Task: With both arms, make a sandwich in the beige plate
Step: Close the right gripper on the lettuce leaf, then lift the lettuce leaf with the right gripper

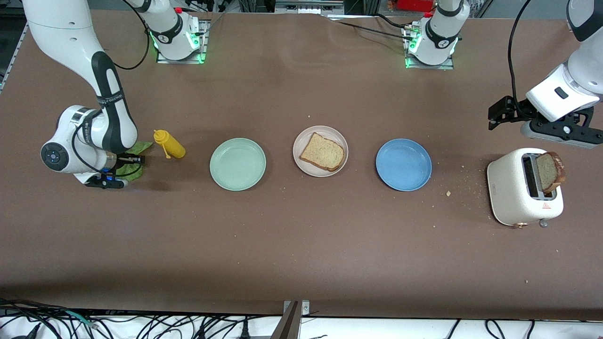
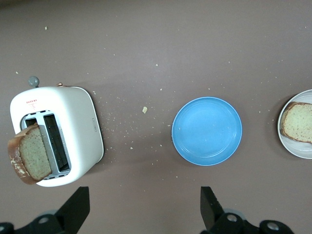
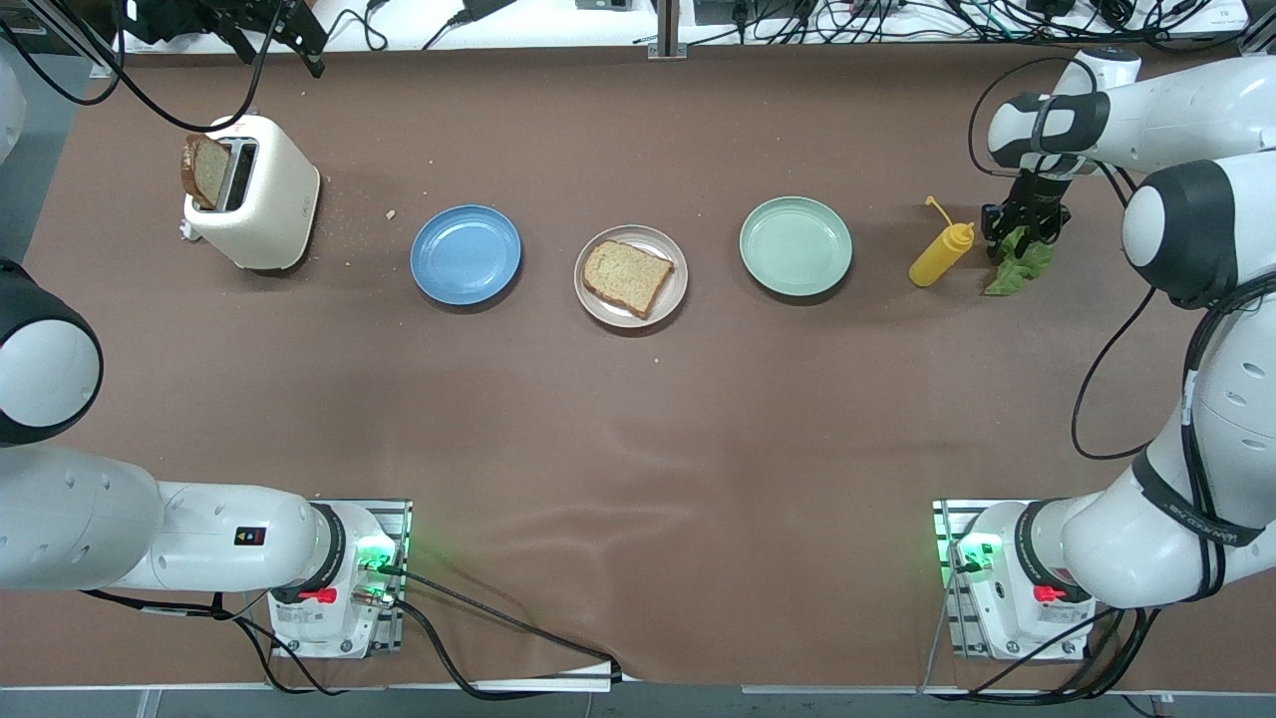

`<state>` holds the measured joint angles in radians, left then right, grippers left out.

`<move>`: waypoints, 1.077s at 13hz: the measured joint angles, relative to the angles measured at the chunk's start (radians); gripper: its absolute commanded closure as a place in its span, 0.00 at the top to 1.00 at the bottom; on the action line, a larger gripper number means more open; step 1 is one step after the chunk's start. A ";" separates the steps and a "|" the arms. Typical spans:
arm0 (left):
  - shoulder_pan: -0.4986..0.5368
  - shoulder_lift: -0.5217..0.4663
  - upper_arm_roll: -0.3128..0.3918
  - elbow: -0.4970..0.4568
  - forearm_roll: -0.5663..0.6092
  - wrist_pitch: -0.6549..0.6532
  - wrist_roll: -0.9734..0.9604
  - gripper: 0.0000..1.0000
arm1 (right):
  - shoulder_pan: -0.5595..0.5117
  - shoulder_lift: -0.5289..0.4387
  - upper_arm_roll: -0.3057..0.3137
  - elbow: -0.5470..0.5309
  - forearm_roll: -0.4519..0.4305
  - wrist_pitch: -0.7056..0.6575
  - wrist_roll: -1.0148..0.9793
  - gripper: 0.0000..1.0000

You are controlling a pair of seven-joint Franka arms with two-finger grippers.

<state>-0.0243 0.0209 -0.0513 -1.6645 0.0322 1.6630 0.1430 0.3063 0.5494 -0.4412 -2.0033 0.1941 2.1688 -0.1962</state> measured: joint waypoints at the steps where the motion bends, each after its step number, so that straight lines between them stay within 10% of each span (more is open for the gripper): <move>1: 0.000 0.000 0.000 0.000 0.000 0.000 0.000 1.00 | 0.000 0.002 0.000 0.000 0.000 0.000 0.000 0.00; 9: 0.000 0.000 0.000 0.000 0.000 -0.001 0.000 1.00 | 0.002 -0.027 -0.001 0.040 -0.001 -0.031 -0.002 0.00; 14: 0.000 0.000 0.000 0.000 0.000 -0.001 0.000 1.00 | 0.004 -0.068 -0.030 0.248 -0.025 -0.345 -0.002 0.00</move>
<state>-0.0242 0.0209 -0.0512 -1.6645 0.0322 1.6622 0.1430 0.3102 0.4813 -0.4715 -1.7556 0.1693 1.8239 -0.1980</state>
